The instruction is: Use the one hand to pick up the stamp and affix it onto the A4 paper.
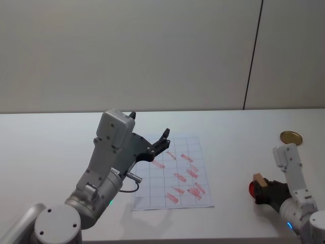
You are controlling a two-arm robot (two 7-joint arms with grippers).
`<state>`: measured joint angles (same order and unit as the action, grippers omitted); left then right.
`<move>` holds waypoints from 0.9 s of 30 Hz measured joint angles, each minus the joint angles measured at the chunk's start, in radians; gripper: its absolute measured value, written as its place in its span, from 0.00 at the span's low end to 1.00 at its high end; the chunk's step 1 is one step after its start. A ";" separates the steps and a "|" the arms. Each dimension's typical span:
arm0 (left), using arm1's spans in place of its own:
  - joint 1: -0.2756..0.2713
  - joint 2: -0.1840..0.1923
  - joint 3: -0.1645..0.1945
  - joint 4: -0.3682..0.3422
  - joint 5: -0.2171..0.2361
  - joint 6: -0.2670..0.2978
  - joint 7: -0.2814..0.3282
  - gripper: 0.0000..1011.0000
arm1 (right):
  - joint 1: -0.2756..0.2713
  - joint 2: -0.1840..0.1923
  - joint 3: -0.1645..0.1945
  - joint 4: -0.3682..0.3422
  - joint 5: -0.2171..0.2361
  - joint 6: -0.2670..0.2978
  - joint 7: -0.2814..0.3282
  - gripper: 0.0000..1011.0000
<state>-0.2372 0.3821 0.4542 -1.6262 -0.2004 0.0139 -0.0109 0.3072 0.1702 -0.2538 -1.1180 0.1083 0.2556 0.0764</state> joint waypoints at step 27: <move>0.000 0.000 0.000 0.000 0.000 0.000 0.000 0.98 | -0.018 0.004 0.009 -0.129 0.017 -0.068 0.009 0.22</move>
<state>-0.2372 0.3821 0.4542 -1.6262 -0.2004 0.0138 -0.0109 0.2889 0.1743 -0.2448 -1.2470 0.1257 0.1872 0.0853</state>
